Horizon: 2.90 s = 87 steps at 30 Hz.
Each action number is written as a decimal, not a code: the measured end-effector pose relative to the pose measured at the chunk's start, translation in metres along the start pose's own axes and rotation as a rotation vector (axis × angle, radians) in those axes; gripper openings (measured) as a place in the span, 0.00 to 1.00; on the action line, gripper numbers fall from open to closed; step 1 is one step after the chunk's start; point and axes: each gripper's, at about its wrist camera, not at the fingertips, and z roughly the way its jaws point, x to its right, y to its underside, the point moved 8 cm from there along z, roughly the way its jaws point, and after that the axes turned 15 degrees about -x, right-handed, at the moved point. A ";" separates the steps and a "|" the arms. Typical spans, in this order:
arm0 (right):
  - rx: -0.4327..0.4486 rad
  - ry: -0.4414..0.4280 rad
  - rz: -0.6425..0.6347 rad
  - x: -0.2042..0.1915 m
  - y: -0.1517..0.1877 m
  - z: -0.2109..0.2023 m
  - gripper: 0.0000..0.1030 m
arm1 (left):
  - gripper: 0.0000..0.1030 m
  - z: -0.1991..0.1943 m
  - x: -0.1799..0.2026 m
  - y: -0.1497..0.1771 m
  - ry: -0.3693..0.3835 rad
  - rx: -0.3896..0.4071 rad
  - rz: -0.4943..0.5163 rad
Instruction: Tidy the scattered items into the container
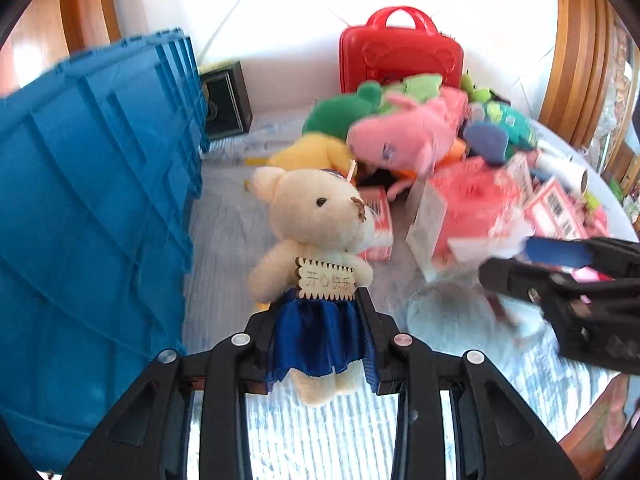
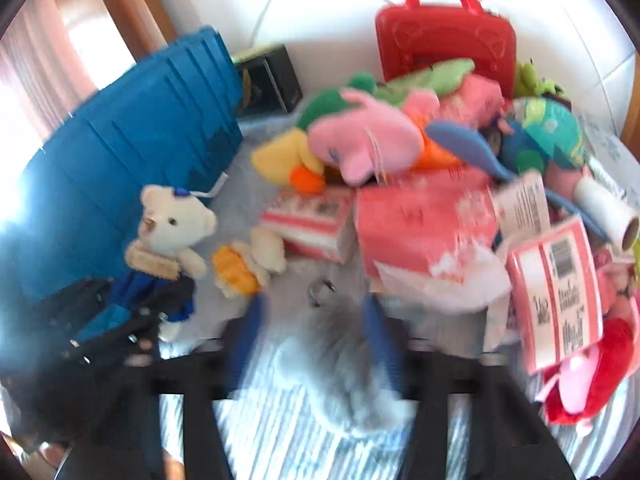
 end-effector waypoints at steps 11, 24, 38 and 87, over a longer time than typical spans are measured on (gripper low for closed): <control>-0.208 0.148 0.032 0.048 0.048 0.109 0.98 | 0.30 0.101 0.017 0.049 0.066 -0.229 -0.019; -0.215 0.278 0.025 0.063 0.051 0.186 0.98 | 0.30 0.107 0.017 0.039 0.077 -0.236 -0.032; -0.066 0.141 0.058 0.052 0.039 0.193 0.29 | 0.30 0.049 0.026 0.027 0.041 -0.121 -0.019; -0.448 0.353 -0.144 -0.284 -0.217 0.382 0.29 | 0.30 0.109 -0.430 -0.029 -0.064 -0.816 -0.283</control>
